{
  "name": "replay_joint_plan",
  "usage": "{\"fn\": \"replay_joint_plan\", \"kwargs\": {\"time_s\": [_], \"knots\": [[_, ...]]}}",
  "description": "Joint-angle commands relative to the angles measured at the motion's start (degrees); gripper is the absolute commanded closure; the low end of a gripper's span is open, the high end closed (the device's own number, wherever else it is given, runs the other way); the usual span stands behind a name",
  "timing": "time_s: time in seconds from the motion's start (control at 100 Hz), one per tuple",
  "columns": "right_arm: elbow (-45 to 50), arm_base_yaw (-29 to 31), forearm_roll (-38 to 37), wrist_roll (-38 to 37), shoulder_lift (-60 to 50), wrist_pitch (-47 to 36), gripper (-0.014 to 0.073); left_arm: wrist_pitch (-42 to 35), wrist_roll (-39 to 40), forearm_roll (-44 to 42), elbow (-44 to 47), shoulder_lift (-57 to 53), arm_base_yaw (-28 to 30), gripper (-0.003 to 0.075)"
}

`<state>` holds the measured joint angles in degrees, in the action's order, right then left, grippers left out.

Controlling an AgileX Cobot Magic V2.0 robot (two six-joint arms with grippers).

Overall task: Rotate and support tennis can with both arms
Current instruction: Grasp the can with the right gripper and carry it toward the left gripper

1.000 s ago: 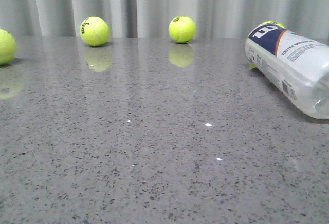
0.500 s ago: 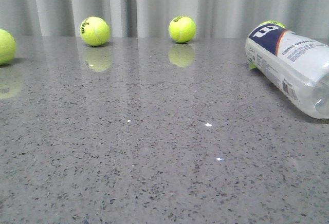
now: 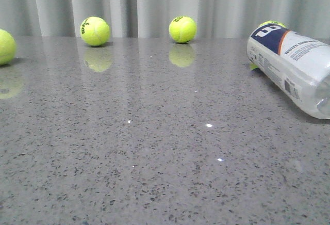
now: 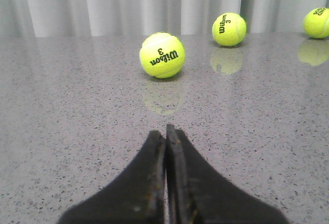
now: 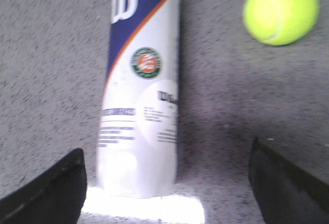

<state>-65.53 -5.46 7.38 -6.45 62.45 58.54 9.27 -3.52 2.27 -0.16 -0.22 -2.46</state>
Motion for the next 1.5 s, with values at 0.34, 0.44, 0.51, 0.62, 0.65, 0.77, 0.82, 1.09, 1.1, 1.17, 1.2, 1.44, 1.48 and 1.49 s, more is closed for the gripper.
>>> {"fn": "replay_joint_plan", "kwargs": {"time_s": [0.34,0.44,0.51,0.62,0.65,0.77,0.82,1.09,1.1,1.17,1.2,1.44,1.48,1.49], "knots": [[-7.33,-3.44,3.94,0.29,17.92,-2.12,-0.002,-4.26,0.44,0.2,2.69,-2.29,0.1,0.0741],[-7.33,-3.44,3.94,0.29,20.93,-3.81,-0.002,-4.26,0.44,0.2,2.69,-2.29,0.1,0.0741],[-7.33,-3.44,3.94,0.29,22.55,-4.64,-0.002,-4.26,0.44,0.2,2.69,-2.29,0.1,0.0741],[-7.33,-3.44,3.94,0.29,24.57,-5.83,-0.002,-4.26,0.44,0.2,2.69,-2.29,0.1,0.0741],[-7.33,-3.44,3.94,0.29,24.94,-6.09,-0.002,-4.26,0.44,0.2,2.69,-2.29,0.1,0.0741],[-7.33,-3.44,3.94,0.29,26.38,-6.56,-0.002,-4.26,0.44,0.2,2.69,-2.29,0.1,0.0741],[-7.33,-3.44,3.94,0.29,26.67,-6.56,-0.0017,-4.26,0.44,0.2,2.69,-2.29,0.1,0.0741],[-7.33,-3.49,3.94,0.29,26.57,-6.23,0.0349,-4.26,0.44,0.2,2.69,-2.29,0.1,0.0741],[-7.33,-3.49,3.94,0.29,26.58,-6.23,0.0353,-4.26,0.44,0.2,2.69,-2.29,0.1,0.0741],[-7.33,-4.23,3.54,0.34,25.94,-6.35,0.0362,-4.26,0.44,0.2,2.69,-2.29,0.1,0.0741],[-7.79,-4.83,2.6,0.34,25.65,-6.28,0.0362,-4.26,0.44,0.2,2.69,-2.29,0.1,0.0741],[-17.32,-12.32,-4.15,4.43,26.61,-0.71,0.0362,-4.26,0.44,0.2,2.69,-2.29,0.1,0.0741],[-19.15,-13.66,-4.09,6.45,27.06,-0.52,0.0362,-4.26,0.44,0.2,2.69,-2.29,0.1,0.0741],[-19.76,-14.19,-4.09,6.45,27.24,-0.53,0.0362,-4.26,0.44,0.2,2.69,-2.29,0.1,0.0741]]}}
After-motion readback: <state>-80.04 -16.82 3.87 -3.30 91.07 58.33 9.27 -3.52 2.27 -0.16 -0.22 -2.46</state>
